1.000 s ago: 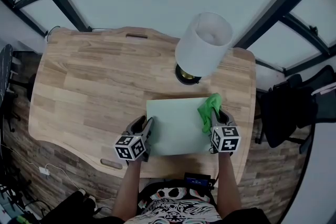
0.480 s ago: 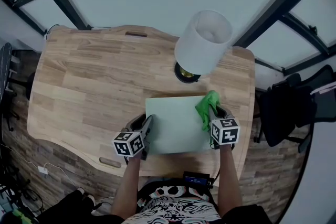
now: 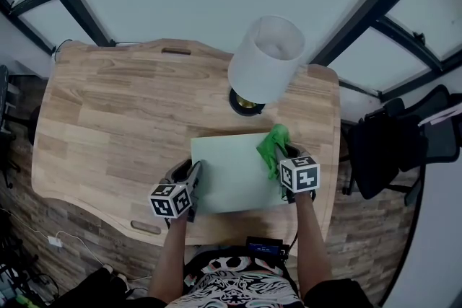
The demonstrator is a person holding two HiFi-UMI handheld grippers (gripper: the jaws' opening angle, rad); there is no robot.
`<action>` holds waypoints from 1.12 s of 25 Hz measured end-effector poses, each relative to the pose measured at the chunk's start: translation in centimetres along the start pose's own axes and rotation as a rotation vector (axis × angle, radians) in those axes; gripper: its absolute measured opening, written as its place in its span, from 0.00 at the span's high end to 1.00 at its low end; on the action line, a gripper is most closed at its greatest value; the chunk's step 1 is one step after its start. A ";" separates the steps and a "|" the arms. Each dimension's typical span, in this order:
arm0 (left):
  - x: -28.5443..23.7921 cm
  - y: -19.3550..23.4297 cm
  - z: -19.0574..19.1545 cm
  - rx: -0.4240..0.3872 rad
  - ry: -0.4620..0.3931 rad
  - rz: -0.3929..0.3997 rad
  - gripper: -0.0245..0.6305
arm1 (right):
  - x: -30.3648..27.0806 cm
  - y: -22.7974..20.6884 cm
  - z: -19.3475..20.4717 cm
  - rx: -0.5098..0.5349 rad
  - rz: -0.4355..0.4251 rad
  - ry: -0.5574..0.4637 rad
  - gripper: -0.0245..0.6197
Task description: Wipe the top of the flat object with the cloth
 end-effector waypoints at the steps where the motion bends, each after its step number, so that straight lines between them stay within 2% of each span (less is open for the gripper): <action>1: 0.0 0.0 0.0 0.001 0.000 0.002 0.77 | -0.1 0.1 0.0 0.003 0.003 0.000 0.90; 28: -0.2 0.0 0.0 0.012 -0.002 0.009 0.77 | -1.2 2.7 0.2 0.063 0.005 0.006 0.90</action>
Point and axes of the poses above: the fingertips, and each gripper's own axes: x backward along the fingers, y to its left, z out of its underside, the point moved 1 cm from there along x, backward along the fingers, and after that the axes turned 14 degrees about -x, right-handed, at the moved point
